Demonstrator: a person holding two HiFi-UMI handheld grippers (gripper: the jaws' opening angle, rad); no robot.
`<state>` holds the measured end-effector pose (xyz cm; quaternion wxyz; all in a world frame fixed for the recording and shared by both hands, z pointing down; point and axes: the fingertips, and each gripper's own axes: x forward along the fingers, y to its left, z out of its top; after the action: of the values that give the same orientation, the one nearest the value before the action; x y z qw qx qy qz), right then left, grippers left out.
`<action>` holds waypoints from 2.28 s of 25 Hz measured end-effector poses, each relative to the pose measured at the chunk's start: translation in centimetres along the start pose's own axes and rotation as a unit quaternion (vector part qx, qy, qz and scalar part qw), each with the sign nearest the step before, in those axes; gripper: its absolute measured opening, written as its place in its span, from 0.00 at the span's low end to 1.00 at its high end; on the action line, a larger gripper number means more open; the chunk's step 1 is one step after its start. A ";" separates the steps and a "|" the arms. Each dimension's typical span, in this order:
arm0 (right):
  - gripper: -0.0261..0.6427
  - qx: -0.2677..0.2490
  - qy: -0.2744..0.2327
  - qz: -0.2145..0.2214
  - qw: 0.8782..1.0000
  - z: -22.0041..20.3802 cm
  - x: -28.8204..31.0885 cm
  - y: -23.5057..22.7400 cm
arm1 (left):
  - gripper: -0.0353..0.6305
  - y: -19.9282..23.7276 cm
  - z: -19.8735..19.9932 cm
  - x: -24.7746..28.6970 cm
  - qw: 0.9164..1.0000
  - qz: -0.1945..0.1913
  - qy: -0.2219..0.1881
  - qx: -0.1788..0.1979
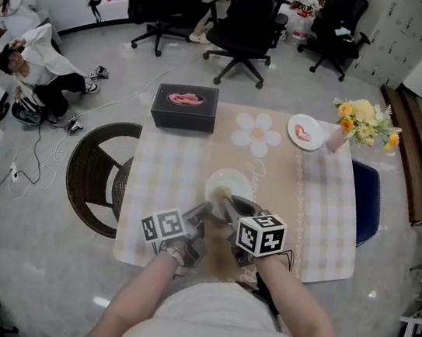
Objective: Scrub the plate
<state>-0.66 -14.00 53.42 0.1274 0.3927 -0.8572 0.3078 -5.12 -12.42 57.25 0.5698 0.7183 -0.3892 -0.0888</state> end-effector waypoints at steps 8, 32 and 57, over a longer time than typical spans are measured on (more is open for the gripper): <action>0.12 -0.045 0.028 0.014 0.998 -1.2 1.1 0.9 | 0.08 0.0 0.0 0.1 1.000 0.002 0.000 -0.001; 0.12 -0.095 0.043 -0.086 0.991 -1.3 0.5 -4.6 | 0.08 0.3 0.1 0.2 1.000 0.003 0.001 -0.005; 0.12 -0.007 -0.025 -0.196 0.980 1.8 -3.0 -11.2 | 0.08 0.2 0.0 0.2 1.000 0.006 -0.001 -0.002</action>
<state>9.76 -18.94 55.41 0.1671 0.5595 -0.7687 0.2609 -5.09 -12.54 57.47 0.5717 0.7145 -0.3939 -0.0867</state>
